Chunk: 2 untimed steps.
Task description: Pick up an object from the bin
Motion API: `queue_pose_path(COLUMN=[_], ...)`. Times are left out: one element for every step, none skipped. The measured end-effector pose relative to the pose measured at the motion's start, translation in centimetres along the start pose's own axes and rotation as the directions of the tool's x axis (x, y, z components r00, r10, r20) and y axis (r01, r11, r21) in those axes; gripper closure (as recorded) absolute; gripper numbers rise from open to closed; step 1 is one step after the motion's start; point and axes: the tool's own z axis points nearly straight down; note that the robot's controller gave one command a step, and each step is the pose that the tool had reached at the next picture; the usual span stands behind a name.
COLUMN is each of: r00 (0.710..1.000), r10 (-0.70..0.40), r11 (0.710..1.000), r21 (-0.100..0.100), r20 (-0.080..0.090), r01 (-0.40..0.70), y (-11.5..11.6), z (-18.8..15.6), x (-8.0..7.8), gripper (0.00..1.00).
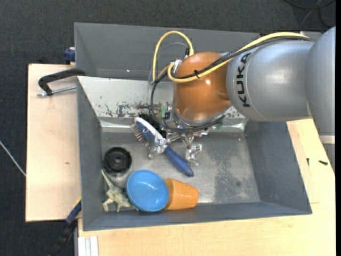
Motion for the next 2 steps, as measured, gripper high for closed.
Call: queue_pose_path(r00=[1.000,0.999], r10=[-0.004,-0.043], r11=[1.000,0.999], r21=[0.014,0.020], r20=[0.027,0.024], r01=[0.004,0.043], y=[0.1,0.2], z=[0.1,-13.2], x=[-0.9,-0.1], gripper=[1.00,1.00])
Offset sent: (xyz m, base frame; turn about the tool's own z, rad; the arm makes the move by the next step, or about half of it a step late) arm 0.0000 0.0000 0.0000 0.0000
